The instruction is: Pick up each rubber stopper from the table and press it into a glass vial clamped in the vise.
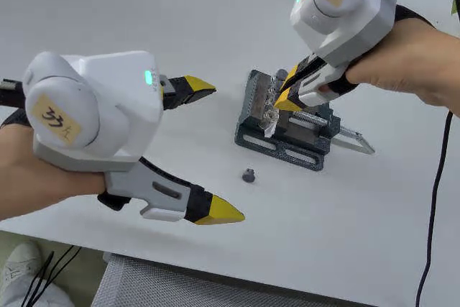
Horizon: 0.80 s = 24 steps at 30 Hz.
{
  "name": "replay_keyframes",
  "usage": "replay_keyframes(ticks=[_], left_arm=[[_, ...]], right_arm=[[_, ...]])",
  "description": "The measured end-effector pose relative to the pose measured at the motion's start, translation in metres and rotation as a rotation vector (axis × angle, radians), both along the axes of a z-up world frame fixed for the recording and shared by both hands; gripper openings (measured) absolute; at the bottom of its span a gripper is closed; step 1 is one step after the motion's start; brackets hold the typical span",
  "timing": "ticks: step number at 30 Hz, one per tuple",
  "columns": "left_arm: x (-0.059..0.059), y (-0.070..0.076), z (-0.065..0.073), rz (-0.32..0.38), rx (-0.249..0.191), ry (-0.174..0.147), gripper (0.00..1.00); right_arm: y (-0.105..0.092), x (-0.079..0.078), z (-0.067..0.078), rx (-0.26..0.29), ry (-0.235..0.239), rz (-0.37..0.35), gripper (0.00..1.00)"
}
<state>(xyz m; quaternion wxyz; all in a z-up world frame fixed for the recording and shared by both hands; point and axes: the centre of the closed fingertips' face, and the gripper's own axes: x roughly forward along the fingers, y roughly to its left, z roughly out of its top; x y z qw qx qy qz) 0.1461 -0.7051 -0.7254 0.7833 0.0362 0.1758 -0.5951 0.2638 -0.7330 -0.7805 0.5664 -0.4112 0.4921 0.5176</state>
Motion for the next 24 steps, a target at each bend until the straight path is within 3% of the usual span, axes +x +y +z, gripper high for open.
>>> replay_keyframes(ticks=[4,8,14,24], left_arm=[[0.0003,0.0014,-0.0005,0.003,0.001,0.0,0.94],[-0.0003,0.0016,-0.0011,0.002,0.002,0.001,0.94],[-0.0008,0.0015,-0.0017,0.0,0.003,0.002,0.94],[0.0,0.0036,-0.0036,0.001,0.005,0.007,0.94]], right_arm=[[0.0011,0.0011,0.0086,0.021,-0.006,-0.009,0.08],[-0.0046,0.0069,0.0066,0.026,-0.008,-0.014,0.06],[-0.0011,0.0016,0.0088,0.051,0.001,-0.028,0.04],[-0.0001,-0.0001,0.0033,0.047,0.004,-0.025,0.01]])
